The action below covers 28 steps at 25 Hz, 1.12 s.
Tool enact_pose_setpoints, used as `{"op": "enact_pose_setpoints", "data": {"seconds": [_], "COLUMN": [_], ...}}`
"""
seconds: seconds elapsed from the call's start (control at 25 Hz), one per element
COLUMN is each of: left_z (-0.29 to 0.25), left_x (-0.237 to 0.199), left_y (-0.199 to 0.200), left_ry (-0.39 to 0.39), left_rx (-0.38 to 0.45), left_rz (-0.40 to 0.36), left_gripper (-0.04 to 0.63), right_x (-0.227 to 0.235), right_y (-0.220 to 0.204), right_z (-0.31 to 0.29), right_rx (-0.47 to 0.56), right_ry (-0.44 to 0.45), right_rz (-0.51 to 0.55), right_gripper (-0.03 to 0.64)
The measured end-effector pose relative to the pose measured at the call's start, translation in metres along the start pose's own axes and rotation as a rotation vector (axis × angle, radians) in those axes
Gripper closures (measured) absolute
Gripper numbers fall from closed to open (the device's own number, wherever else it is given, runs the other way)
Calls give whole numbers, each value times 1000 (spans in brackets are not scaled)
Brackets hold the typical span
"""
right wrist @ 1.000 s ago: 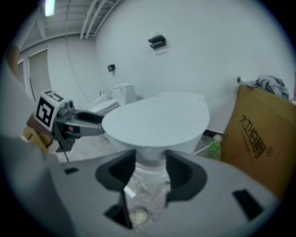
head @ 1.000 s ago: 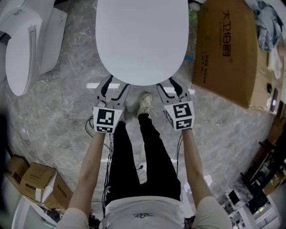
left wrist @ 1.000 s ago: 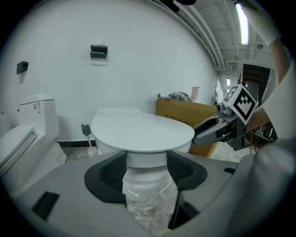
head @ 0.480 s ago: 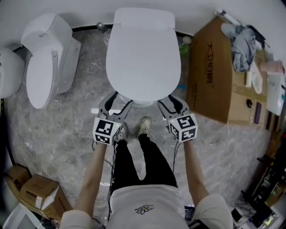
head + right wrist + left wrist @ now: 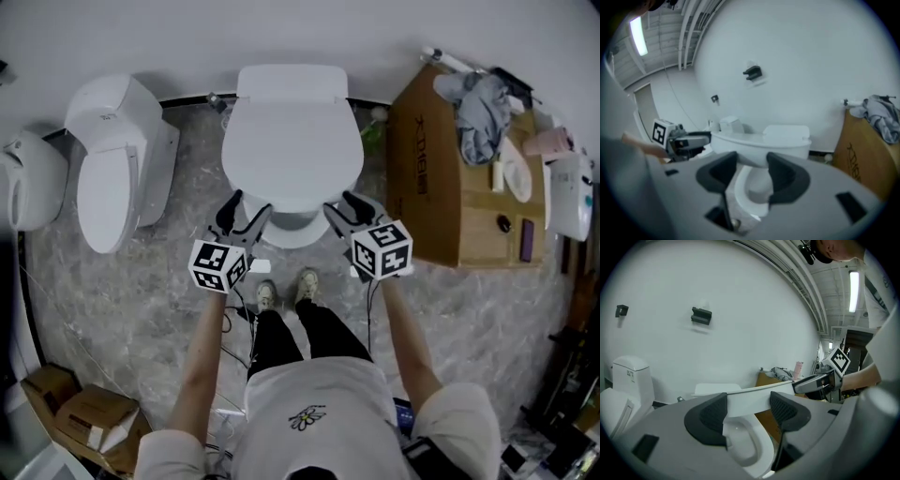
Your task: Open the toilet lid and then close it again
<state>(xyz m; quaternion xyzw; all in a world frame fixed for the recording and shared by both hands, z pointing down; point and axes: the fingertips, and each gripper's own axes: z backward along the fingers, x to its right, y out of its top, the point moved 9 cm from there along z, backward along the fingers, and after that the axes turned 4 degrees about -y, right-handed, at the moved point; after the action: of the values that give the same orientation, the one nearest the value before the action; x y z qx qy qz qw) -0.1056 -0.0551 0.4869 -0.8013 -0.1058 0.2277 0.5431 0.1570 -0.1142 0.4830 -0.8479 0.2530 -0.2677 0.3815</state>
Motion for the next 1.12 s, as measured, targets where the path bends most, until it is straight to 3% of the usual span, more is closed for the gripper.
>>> {"op": "enact_pose_setpoints", "data": {"seconds": [0.24,0.44,0.64,1.12], "left_z": [-15,-28,-41,-105], "left_x": [-11,-24,-37,-88], "left_y": [50,82,111,203], "left_ry": [-13,-32,-52,-93], "left_rx": [83,92,64,195], "left_rz": [20,31,49,80], "left_gripper": [288,288,288,288], "right_x": [14,24,30,68], "right_y": [57,95,120,229], "right_z": [3,-2,-7,-38], "right_rx": [-13,-45,2,140], "right_ry": [27,34,12,-4], "right_rz": [-65,-94,-164,-288], "right_gripper": [385,385,382,382]}}
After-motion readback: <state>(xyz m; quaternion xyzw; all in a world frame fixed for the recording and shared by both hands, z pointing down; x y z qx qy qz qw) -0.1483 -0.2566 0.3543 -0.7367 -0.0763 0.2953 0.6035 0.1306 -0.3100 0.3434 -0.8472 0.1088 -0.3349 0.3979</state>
